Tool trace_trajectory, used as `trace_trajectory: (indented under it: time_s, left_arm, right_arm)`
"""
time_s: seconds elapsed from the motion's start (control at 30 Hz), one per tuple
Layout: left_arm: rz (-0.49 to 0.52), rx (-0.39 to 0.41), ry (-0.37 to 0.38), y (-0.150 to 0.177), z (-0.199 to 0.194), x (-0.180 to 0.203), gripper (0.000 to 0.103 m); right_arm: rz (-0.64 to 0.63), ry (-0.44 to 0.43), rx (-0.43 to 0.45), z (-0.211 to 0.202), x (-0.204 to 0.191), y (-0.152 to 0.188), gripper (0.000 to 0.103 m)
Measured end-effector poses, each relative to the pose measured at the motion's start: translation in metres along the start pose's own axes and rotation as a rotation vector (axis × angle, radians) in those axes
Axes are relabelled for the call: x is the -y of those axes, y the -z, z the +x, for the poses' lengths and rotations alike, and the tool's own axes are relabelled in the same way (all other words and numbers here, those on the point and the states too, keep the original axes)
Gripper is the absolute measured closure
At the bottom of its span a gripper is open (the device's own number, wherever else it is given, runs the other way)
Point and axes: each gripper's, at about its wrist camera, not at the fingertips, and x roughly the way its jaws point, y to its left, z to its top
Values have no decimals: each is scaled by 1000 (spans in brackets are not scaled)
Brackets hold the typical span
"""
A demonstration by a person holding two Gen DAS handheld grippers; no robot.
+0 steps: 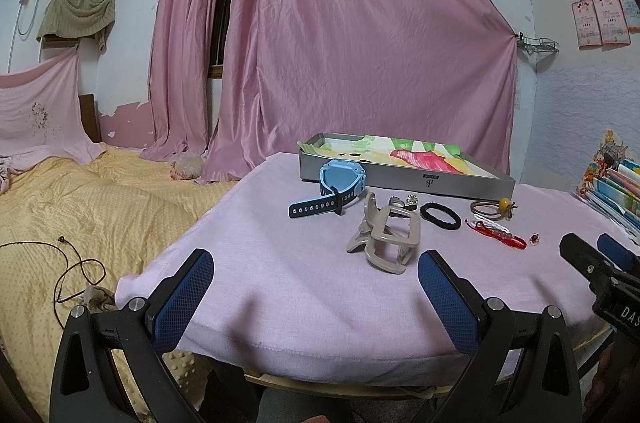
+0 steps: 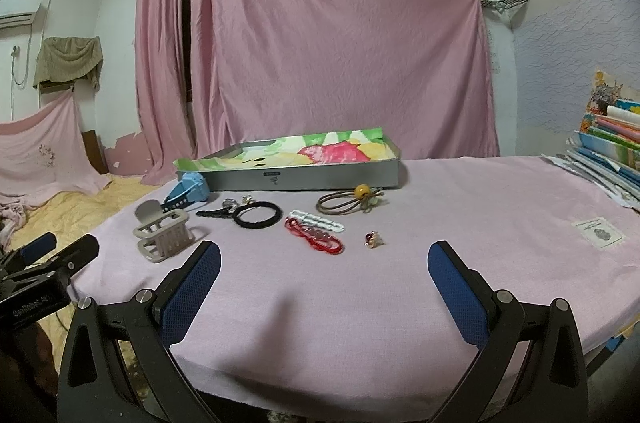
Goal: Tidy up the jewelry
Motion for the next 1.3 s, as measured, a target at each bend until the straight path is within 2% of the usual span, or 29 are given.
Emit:
trace_trajectory:
  time_s: [0.37, 0.67, 0.73, 0.8, 0.93, 1.0, 1.07, 1.27, 1.3]
  left_arm:
    - [41, -12, 57, -15, 15, 8, 0]
    - [65, -99, 116, -21, 45, 27, 1]
    - [61, -127, 118, -22, 54, 30, 1]
    - [53, -155, 122, -23, 62, 31, 1]
    - [26, -222, 151, -25, 77, 32, 1]
    - [17, -247, 162, -25, 84, 32, 1]
    - [14, -275, 176, -25, 89, 33, 7]
    - [46, -343, 189, -26, 103, 42, 22]
    - [48, -353, 191, -26, 105, 42, 26]
  right_arm:
    - [-28, 18, 1, 10, 17, -17, 1]
    - [-24, -2, -42, 33, 30, -32, 2]
    - [-25, 2, -67, 41, 31, -34, 8]
    - [-29, 6, -93, 48, 31, -35, 24]
    - [-14, 14, -189, 70, 33, -33, 42]
    - [-5, 18, -225, 78, 35, -30, 56]
    - [6, 19, -280, 88, 37, -27, 63]
    - [-27, 21, -362, 99, 30, -23, 64]
    - [-26, 15, -380, 102, 29, -22, 68]
